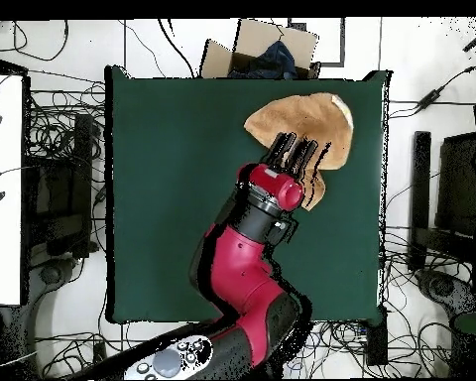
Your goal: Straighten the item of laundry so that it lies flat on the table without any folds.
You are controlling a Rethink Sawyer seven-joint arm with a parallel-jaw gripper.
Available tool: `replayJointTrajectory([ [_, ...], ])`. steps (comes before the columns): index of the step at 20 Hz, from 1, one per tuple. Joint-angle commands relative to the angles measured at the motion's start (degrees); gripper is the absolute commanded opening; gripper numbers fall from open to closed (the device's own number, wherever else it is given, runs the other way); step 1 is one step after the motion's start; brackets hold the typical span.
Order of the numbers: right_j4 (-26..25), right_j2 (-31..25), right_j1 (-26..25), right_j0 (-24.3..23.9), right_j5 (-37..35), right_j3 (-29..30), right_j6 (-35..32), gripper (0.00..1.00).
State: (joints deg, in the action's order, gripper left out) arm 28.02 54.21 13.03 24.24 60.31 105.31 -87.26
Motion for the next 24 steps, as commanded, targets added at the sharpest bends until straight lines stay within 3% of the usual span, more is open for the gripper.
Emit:
replayJointTrajectory([
  [1, 4.1, -3.0, -3.0, 1.8, 0.0, -1.5, -1.9, 1.00],
  [6, 3.2, -3.1, -1.7, 1.7, -3.2, -2.0, -3.6, 1.00],
  [8, 1.6, -5.4, 1.1, 0.1, -8.0, -2.3, -6.5, 1.00],
  [11, -4.0, -12.3, 8.1, -4.9, -17.6, -2.7, -13.8, 1.00],
  [14, -9.0, -18.1, 13.5, -9.2, -24.7, -3.6, -16.8, 1.00],
  [16, -12.5, -23.8, 17.5, -13.4, -30.4, -4.0, -19.0, 1.00],
  [19, -22.6, -41.1, 25.8, -26.7, -40.8, -2.6, -24.4, 1.00],
  [24, -23.7, -59.0, 29.5, -40.0, -52.1, 1.1, -22.8, 1.00],
])
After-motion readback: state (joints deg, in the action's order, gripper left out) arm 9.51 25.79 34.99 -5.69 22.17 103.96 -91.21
